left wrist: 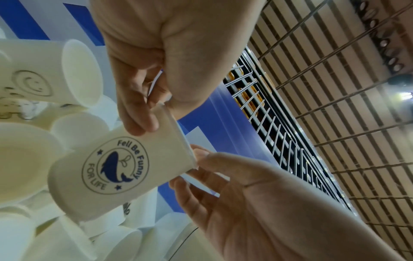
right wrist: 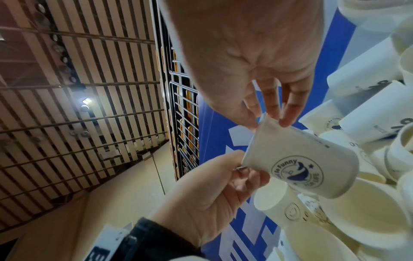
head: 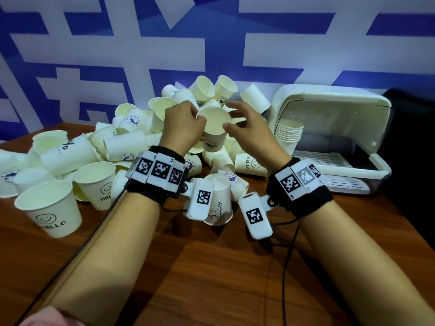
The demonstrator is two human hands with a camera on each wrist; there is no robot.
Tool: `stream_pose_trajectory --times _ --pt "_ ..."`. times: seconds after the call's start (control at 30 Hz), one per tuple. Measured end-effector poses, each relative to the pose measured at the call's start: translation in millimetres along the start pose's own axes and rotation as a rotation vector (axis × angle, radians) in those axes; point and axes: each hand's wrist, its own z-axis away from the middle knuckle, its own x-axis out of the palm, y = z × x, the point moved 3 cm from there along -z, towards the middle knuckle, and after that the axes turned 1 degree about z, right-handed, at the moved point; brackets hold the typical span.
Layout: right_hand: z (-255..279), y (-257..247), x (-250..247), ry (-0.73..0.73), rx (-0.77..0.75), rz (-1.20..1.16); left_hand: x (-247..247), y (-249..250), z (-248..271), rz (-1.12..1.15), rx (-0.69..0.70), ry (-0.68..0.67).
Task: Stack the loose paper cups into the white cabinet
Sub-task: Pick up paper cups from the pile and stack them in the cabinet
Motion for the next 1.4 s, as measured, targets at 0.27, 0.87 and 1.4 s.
stream_pose_trajectory --times 0.27,0.87,1.4 --pt "-10.1 -9.0 -56.8 0.107 0.029 -0.076 20.5 53.1 -8.1 0.107 0.093 0.017" --pt "-3.1 35.8 -173.3 0.199 0.250 -0.245 119.0 119.6 -16.3 0.472 0.097 -0.316" --pt "-16.3 73.6 -162.3 0.302 0.275 -0.324 147.5 101.7 -27.2 0.390 0.194 -0.298"
